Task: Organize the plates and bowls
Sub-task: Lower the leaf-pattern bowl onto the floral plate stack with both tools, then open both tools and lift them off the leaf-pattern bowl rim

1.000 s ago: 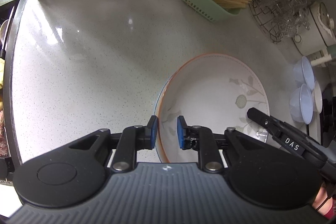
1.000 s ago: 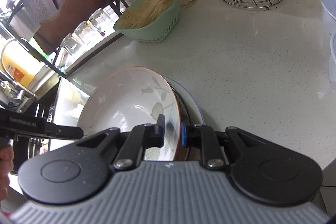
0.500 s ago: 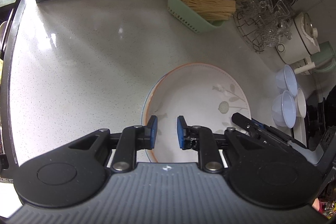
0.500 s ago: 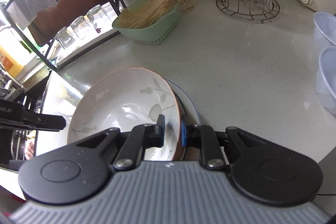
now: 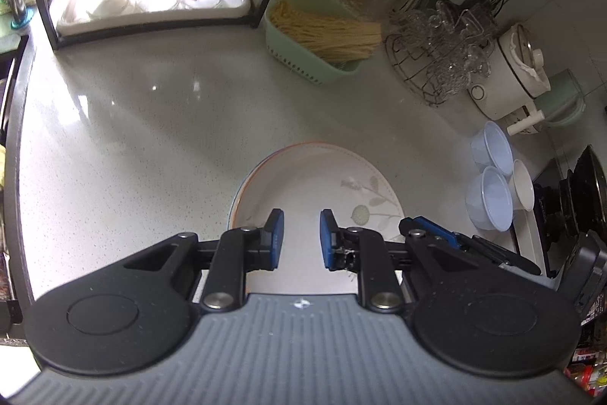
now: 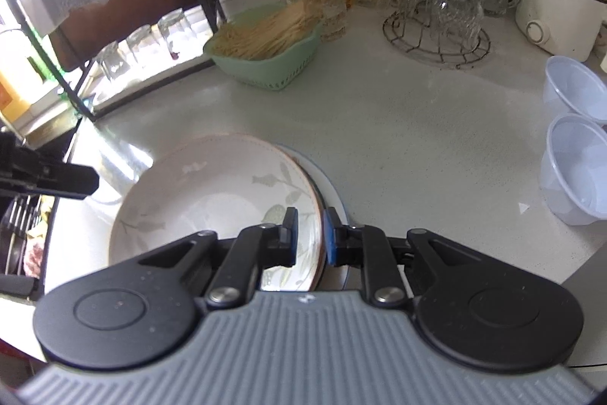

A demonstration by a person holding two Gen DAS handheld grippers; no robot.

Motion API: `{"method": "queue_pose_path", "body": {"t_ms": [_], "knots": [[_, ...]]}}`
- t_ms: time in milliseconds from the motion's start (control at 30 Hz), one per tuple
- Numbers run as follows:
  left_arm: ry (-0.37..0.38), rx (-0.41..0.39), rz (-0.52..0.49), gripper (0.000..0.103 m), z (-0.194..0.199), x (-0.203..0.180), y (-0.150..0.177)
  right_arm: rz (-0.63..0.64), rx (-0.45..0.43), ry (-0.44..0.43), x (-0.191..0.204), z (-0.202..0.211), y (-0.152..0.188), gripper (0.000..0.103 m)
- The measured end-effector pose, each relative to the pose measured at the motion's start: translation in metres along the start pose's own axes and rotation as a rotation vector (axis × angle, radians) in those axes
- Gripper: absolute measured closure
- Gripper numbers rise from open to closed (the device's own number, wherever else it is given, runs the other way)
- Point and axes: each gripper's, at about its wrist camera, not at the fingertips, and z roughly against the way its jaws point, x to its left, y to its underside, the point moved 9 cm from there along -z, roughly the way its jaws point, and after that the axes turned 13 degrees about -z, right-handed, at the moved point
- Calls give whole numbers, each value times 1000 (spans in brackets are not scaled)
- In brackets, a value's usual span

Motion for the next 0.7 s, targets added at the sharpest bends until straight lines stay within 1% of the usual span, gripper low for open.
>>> {"method": "queue_pose_path", "body": {"t_ms": [100,200,233,267,300,333,367,400,467,500,533,600,700], "knots": [[-17,-33,-26,80,16,-3,-4,-27,-33,-11,3,15,-10,84],[-27,-69,-43,80,35,-7,-8,-28,-70,-26,9,34,-22,84],[-29,-81,-49,80,40,-8,-9,-25,-80,-27,10,40,-25,70],[-33,-93,-57,80,46,-9,-11,-19,-92,-31,13,46,-28,61],[-36,-104,-65,80,52,-10,-13,-11,-104,-38,15,52,-31,41],[-41,-114,-73,80,57,-12,-14,-2,-121,-47,18,59,-34,25],[-52,-122,-82,80,64,-14,-15,4,-135,-53,21,65,-36,20],[-72,-124,-92,78,70,-16,-17,7,-147,-59,24,72,-38,19],[-116,-133,-102,59,83,-18,-19,6,-168,-69,27,85,-42,19],[-133,-154,-104,40,92,-19,-22,4,-181,-80,29,92,-44,14],[-142,-179,-103,34,99,-20,-24,3,-191,-90,31,99,-45,8],[-148,-223,-108,33,115,-23,-28,9,-197,-103,34,112,-47,0],[-169,-251,-125,31,132,-28,-30,-7,-226,-136,36,132,-51,0]]}}
